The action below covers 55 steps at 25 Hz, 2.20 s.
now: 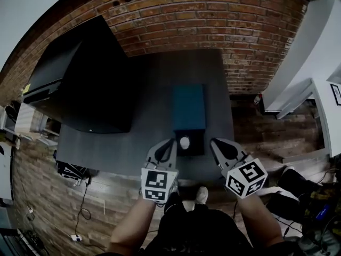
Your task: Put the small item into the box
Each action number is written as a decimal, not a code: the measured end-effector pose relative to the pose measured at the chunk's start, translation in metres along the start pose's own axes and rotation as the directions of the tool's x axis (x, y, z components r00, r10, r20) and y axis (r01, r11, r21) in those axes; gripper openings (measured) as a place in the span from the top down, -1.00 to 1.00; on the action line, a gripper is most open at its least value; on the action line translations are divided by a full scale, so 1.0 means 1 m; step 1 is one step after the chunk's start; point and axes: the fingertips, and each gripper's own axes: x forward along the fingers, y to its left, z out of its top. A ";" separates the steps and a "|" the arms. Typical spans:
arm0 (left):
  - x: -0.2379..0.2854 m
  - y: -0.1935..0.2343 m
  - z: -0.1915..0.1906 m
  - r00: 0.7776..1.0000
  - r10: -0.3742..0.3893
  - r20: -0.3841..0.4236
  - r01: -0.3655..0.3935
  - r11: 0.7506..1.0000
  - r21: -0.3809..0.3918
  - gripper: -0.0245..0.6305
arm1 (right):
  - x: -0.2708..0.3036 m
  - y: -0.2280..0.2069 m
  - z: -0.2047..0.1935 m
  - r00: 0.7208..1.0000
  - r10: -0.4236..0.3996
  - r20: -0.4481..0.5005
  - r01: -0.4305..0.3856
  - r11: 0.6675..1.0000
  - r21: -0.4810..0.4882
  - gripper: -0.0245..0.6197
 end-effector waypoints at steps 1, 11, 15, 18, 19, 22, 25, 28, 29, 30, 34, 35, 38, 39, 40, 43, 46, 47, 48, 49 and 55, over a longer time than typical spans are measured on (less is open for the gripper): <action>-0.007 -0.002 0.004 1.000 -0.001 0.022 0.002 1.000 -0.011 0.82 | -0.002 0.003 0.002 1.000 0.009 0.002 -0.009 1.000 -0.006 0.87; -0.063 -0.019 0.035 0.986 -0.042 0.163 0.047 0.999 -0.025 0.82 | -0.009 0.031 0.005 0.999 0.049 0.003 -0.049 0.998 -0.041 0.87; -0.078 -0.017 0.036 0.982 -0.067 0.178 0.070 0.998 -0.008 0.82 | -0.007 0.045 0.002 0.999 0.036 0.004 -0.036 0.999 -0.041 0.87; -0.089 -0.013 0.036 0.978 -0.090 0.188 0.091 0.996 0.003 0.82 | -0.006 0.058 0.000 1.000 0.015 0.013 -0.015 0.999 -0.037 0.87; -0.093 -0.011 0.035 0.977 -0.099 0.190 0.100 0.995 0.004 0.82 | -0.005 0.062 0.000 1.000 0.006 0.017 -0.006 0.999 -0.035 0.87; -0.106 -0.003 0.031 0.974 -0.123 0.191 0.125 0.992 0.002 0.82 | -0.002 0.079 -0.003 0.999 -0.018 0.028 0.019 0.999 -0.026 0.87; -0.120 0.004 0.027 0.967 -0.158 0.201 0.160 0.987 0.003 0.82 | -0.002 0.097 -0.006 0.998 -0.045 0.037 0.046 0.999 -0.021 0.87; -0.133 0.009 0.022 0.961 -0.181 0.207 0.183 0.983 0.007 0.82 | -0.003 0.113 -0.010 0.997 -0.069 0.046 0.070 0.997 -0.019 0.87; -0.136 0.011 0.020 0.960 -0.186 0.209 0.189 0.982 0.007 0.82 | -0.004 0.117 -0.012 0.996 -0.077 0.047 0.078 0.997 -0.018 0.87; -0.139 0.013 0.019 0.958 -0.193 0.211 0.196 0.981 0.008 0.82 | -0.004 0.122 -0.013 0.995 -0.086 0.048 0.087 0.996 -0.018 0.87; -0.147 0.017 0.015 0.948 -0.232 0.218 0.236 0.972 0.009 0.82 | -0.009 0.133 -0.016 0.990 -0.132 0.054 0.133 0.991 -0.013 0.87; -0.149 0.016 0.013 0.945 -0.243 0.219 0.247 0.969 0.008 0.82 | -0.010 0.135 -0.017 0.988 -0.144 0.055 0.144 0.989 -0.011 0.87; -0.153 0.015 0.006 0.937 -0.272 0.218 0.276 0.961 0.013 0.82 | -0.016 0.141 -0.022 0.982 -0.178 0.058 0.179 0.984 -0.007 0.87; -0.154 0.015 0.004 0.935 -0.281 0.217 0.285 0.958 0.013 0.82 | -0.018 0.143 -0.024 0.980 -0.190 0.059 0.190 0.982 -0.004 0.87; -0.155 0.015 0.002 0.932 -0.290 0.216 0.294 0.956 0.014 0.82 | -0.020 0.145 -0.025 0.978 -0.201 0.060 0.201 0.980 -0.002 0.87; -0.159 0.014 0.000 0.922 -0.317 0.220 0.320 0.947 0.025 0.82 | -0.025 0.150 -0.028 0.971 -0.231 0.065 0.232 0.973 0.003 0.87; -0.162 0.012 0.000 0.914 -0.340 0.224 0.340 0.940 0.037 0.82 | -0.031 0.156 -0.029 0.963 -0.258 0.073 0.258 0.966 0.008 0.87; -0.163 0.012 0.000 0.911 -0.346 0.224 0.346 0.937 0.039 0.82 | -0.033 0.157 -0.029 0.961 -0.266 0.076 0.266 0.964 0.009 0.87; -0.164 0.012 0.001 0.908 -0.352 0.226 0.352 0.935 0.042 0.82 | -0.035 0.159 -0.028 0.959 -0.273 0.079 0.274 0.962 0.010 0.87; -0.165 0.011 0.001 0.905 -0.358 0.229 0.358 0.933 0.045 0.82 | -0.037 0.160 -0.028 0.956 -0.280 0.082 0.280 0.960 0.011 0.87; -0.169 0.008 -0.003 0.892 -0.388 0.231 0.387 0.920 0.053 0.82 | -0.044 0.166 -0.035 0.946 -0.312 0.086 0.312 0.950 0.023 0.87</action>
